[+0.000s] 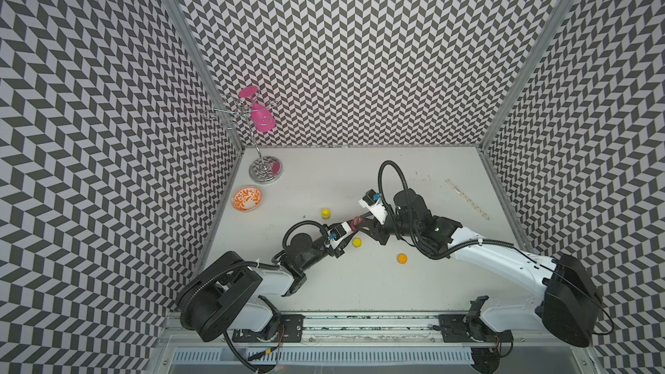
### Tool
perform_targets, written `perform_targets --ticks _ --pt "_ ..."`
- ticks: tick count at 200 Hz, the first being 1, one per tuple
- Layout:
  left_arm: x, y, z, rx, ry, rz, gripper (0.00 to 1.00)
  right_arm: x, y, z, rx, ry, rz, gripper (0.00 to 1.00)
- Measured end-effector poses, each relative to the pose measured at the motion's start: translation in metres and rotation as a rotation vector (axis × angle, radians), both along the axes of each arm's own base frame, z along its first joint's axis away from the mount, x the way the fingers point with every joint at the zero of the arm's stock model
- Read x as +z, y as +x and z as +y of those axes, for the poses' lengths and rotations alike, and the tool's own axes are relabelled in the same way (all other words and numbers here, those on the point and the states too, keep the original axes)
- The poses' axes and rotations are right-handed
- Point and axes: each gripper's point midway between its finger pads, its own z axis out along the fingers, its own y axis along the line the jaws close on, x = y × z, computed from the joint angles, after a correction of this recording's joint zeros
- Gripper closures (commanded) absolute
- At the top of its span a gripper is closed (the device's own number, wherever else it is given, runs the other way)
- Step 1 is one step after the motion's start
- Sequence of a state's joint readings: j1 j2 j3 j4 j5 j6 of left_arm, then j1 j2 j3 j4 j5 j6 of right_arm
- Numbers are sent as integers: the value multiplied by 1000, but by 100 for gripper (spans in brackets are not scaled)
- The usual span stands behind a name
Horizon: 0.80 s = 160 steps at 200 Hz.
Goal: Close the paint jar lid
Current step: Close the lid on the paint jar.
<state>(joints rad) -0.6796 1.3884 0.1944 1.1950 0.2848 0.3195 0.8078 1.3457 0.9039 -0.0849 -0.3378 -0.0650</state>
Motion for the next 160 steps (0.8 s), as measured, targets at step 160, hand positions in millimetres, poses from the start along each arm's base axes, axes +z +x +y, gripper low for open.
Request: perform_targets --ticks 160 --pt "-22 -3 4 -6 67 73 71 -26 -1 12 22 -114 -22 72"
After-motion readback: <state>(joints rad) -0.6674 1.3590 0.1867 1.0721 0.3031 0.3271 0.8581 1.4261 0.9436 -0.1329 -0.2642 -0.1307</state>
